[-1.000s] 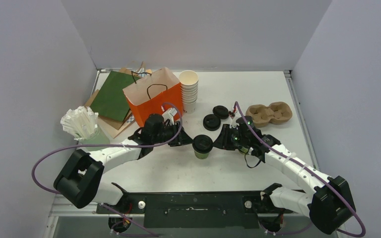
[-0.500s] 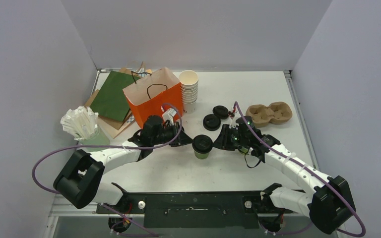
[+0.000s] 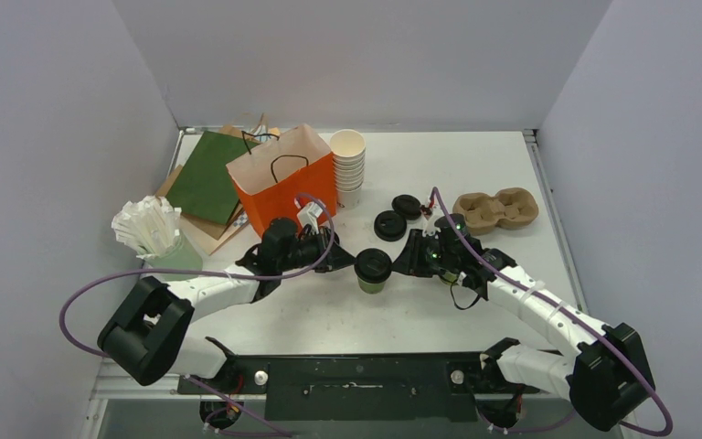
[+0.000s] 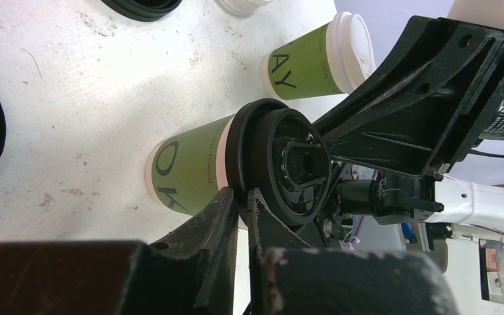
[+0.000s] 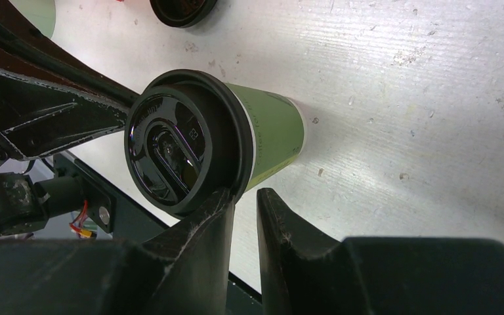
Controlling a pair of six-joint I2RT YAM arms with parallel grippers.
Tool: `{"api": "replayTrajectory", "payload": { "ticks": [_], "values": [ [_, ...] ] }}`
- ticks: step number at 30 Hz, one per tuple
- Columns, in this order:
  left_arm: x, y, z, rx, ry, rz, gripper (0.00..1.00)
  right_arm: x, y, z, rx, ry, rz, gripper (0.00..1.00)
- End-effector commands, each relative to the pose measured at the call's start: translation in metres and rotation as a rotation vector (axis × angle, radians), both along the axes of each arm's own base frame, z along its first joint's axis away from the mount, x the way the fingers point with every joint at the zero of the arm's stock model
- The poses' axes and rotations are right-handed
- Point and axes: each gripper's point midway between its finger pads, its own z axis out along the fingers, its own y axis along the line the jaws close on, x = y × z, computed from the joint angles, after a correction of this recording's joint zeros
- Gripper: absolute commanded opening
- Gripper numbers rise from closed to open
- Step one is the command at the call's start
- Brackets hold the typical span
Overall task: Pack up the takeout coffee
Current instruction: Close the cup lid on the coffee cup.
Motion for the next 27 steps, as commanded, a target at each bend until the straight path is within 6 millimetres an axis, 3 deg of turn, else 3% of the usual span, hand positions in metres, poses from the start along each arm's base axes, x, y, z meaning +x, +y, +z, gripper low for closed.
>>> {"api": "replayTrajectory", "payload": {
  "ticks": [1, 14, 27],
  "values": [
    [-0.024, 0.021, -0.064, 0.197, 0.117, 0.002, 0.06, 0.000, -0.002, -0.013, -0.021, 0.015, 0.000, 0.21],
    [-0.031, 0.027, -0.090, 0.315, 0.123, 0.004, 0.05, 0.000, -0.004, -0.023, -0.043, 0.028, -0.002, 0.21],
    [-0.034, 0.021, -0.098, 0.359, 0.111, -0.005, 0.05, -0.006, -0.011, -0.042, -0.076, 0.056, -0.010, 0.21]
  ]
}}
